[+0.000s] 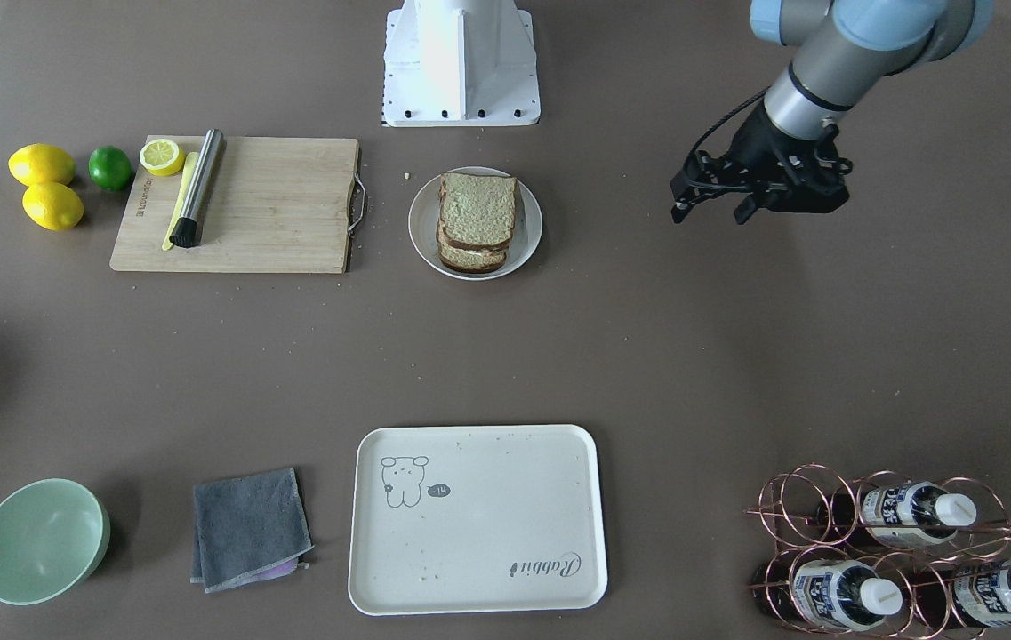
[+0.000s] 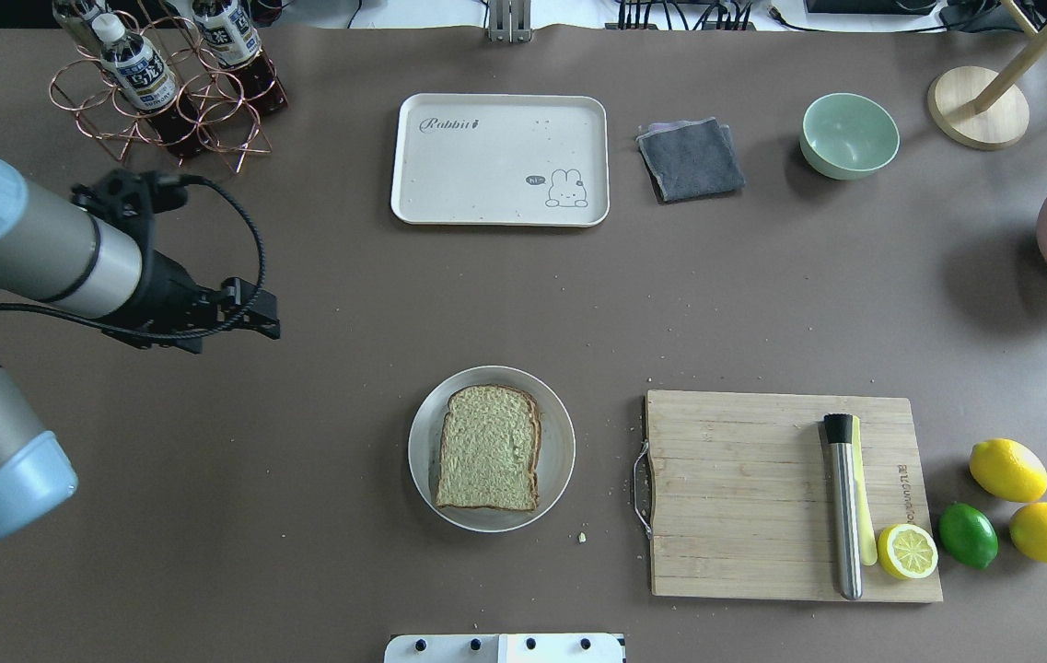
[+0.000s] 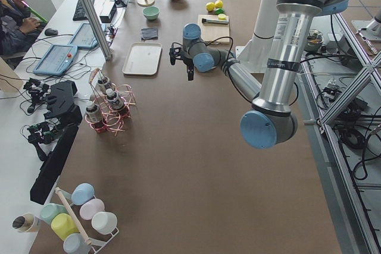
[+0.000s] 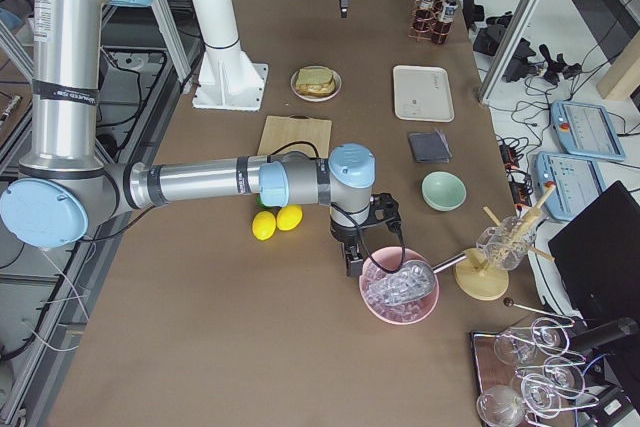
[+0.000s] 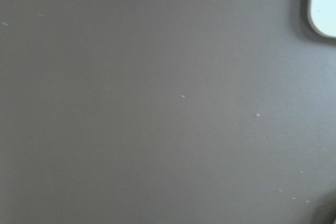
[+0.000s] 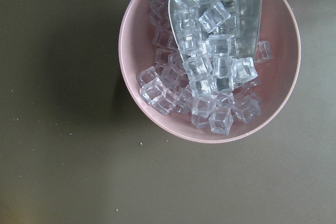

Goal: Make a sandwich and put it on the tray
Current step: 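Reach the left gripper to the white plate rim and grasp it, then carry the plate with the left gripper and lower it onto the cream tray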

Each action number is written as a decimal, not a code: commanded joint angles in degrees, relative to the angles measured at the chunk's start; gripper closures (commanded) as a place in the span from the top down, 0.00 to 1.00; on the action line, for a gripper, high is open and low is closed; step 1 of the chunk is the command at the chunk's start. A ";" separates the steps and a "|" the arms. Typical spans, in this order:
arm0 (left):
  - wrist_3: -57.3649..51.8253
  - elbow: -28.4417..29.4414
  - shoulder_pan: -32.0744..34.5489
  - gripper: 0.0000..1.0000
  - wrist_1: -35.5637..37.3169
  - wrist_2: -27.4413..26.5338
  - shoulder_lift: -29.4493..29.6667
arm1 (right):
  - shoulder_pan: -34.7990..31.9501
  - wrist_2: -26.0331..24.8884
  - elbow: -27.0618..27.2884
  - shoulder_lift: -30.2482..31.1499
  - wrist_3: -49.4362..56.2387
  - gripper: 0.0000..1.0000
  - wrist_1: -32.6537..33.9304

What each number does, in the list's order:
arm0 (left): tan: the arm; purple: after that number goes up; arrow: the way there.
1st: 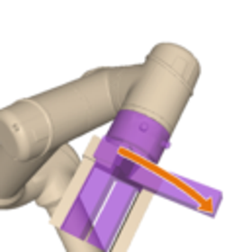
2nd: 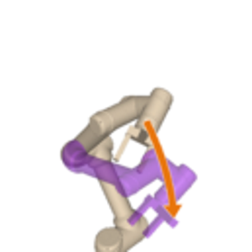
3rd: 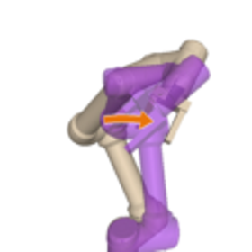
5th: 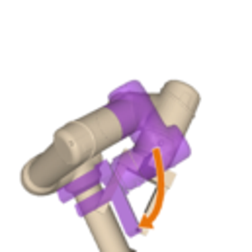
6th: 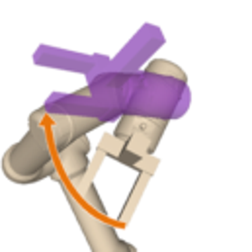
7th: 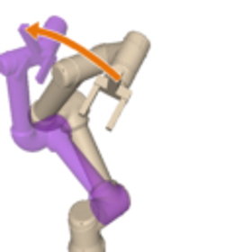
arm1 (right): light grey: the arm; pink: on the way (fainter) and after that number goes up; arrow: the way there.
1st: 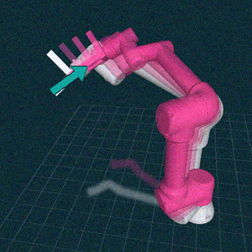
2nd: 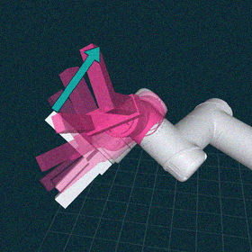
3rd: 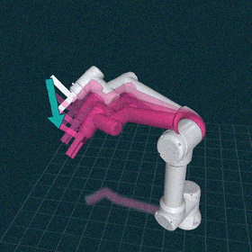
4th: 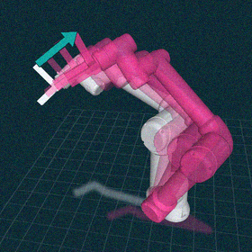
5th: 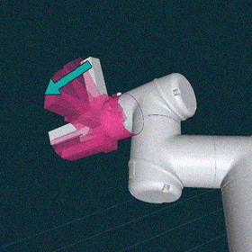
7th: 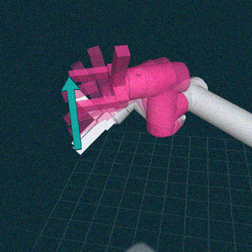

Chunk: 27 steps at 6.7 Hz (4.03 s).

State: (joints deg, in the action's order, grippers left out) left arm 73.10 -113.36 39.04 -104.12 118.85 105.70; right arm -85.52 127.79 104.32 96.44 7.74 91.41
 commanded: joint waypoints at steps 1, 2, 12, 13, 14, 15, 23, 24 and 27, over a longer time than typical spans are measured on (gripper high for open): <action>4.15 6.55 -10.70 0.93 -0.38 -9.47 8.79 | 0.97 1.92 -0.17 -0.98 -0.18 1.00 -0.09; 4.15 7.97 -11.52 0.86 -0.64 -9.68 9.60 | 1.67 5.16 -0.17 -0.99 -0.18 1.00 -0.18; 8.36 13.87 -16.36 0.00 -6.18 -11.62 10.67 | 1.76 7.48 0.01 -0.37 -0.18 1.00 -0.18; 8.63 13.96 -16.54 0.00 -7.58 -12.58 10.67 | 1.76 7.48 0.01 -0.28 -0.10 1.00 -0.18; 10.12 13.70 -16.54 0.00 -8.46 -13.46 10.67 | 1.76 7.48 0.36 -0.37 -0.09 1.00 -0.18; 10.56 12.56 -15.67 0.00 -8.47 -13.47 11.19 | 1.76 9.13 0.45 -0.28 -0.01 1.00 -0.18; -3.31 61.77 11.23 0.00 -23.56 4.29 40.59 | 3.34 9.06 2.65 -1.33 -0.09 1.00 -0.44; -3.32 69.17 11.32 0.00 -29.59 3.77 42.55 | 3.35 9.06 3.17 -1.42 -0.01 1.00 -0.44; -2.79 72.49 9.66 0.98 -32.11 -0.54 44.07 | 3.87 10.37 3.52 -1.42 -0.01 1.00 -0.44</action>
State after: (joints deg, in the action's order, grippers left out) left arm 70.01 -41.44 49.35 -135.47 119.64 149.54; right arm -81.97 137.28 107.75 95.06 7.73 90.97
